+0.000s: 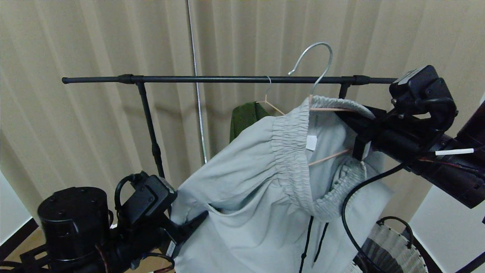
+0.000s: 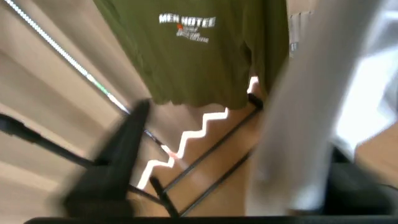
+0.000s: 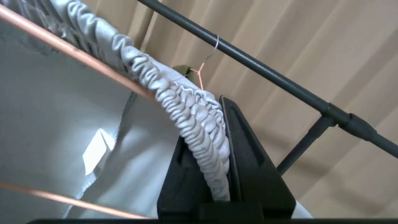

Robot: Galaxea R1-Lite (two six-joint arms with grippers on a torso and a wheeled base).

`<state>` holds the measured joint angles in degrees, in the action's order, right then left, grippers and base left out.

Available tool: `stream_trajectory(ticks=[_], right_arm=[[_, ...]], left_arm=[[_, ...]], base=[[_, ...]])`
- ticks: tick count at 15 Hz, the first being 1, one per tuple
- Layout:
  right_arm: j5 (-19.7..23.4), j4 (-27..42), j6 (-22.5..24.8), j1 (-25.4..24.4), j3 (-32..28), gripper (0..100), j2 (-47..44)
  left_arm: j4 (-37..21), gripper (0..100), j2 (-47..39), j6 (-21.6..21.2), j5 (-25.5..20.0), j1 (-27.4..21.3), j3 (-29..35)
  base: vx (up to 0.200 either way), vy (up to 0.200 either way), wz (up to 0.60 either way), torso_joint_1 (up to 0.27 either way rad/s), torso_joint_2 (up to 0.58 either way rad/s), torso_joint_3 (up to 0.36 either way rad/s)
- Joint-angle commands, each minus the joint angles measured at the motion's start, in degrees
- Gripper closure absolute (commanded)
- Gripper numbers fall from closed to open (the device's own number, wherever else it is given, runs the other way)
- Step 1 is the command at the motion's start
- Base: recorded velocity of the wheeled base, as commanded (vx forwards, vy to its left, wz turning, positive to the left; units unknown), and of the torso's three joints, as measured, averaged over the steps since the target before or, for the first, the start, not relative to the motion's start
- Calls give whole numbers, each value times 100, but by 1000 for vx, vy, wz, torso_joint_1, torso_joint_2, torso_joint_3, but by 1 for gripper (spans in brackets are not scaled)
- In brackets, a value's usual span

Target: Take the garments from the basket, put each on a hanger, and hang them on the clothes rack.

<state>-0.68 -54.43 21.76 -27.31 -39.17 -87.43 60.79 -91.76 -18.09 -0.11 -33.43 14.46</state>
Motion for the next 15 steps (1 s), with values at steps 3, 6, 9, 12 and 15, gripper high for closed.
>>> stream_trajectory(ticks=[3,6,9,12,15], right_arm=[[-11,20,4,41,-21,100,51],[-11,38,4,340,-47,100,24],[-11,38,-5,375,-47,100,7],[-11,55,-5,375,-38,100,7],[-11,55,4,375,-47,100,7]], left_arm=[[55,100,70,-28,2,451,-224],[240,100,114,-89,11,767,-620],[644,100,70,-89,29,899,-804],[653,100,106,-45,29,934,-795],[653,0,185,-37,37,882,-804]], base=[[0,0,0,0,0,0],[0,0,0,0,0,0],[0,0,0,0,0,0],[0,0,0,0,0,0],[0,0,0,0,0,0]])
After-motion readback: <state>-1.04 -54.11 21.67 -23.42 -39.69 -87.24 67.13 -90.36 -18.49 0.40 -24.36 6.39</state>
